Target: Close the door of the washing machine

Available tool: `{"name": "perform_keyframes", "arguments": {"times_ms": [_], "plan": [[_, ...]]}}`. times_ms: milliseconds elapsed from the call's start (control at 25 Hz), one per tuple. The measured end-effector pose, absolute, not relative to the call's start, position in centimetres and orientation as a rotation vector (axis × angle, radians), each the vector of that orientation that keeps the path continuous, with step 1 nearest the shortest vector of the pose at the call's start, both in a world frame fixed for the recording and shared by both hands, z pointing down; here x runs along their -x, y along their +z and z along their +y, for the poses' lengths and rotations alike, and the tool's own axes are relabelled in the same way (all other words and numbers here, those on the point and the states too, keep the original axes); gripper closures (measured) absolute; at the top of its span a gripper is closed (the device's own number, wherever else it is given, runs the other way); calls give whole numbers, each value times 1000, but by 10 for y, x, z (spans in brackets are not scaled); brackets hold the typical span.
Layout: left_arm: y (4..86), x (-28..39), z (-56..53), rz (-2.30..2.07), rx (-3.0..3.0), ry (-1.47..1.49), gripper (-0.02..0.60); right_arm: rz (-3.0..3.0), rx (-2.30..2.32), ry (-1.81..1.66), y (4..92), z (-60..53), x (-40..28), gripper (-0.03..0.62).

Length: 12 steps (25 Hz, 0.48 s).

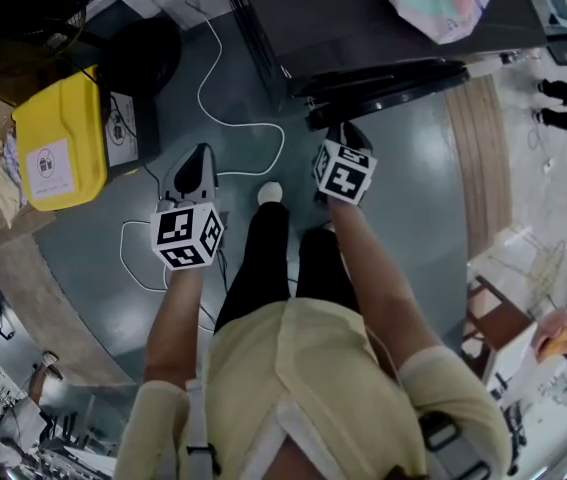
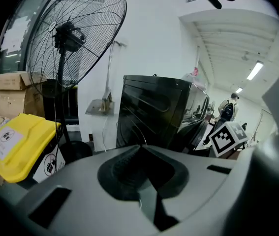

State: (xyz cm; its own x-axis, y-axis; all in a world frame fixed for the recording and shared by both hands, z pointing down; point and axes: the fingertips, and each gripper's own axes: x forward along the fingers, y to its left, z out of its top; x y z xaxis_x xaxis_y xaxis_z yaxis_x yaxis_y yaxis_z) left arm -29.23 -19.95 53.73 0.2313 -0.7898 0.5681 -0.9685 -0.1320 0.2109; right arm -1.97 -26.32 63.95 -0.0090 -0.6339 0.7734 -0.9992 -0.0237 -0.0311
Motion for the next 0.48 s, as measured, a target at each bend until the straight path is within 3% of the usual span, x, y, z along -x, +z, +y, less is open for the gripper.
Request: {"name": "perform_keyframes", "arguments": {"times_ms": [480], "plan": [[534, 291, -204, -1614, -1976, 425, 572, -1725, -1698, 838, 642, -269, 28, 528]]}}
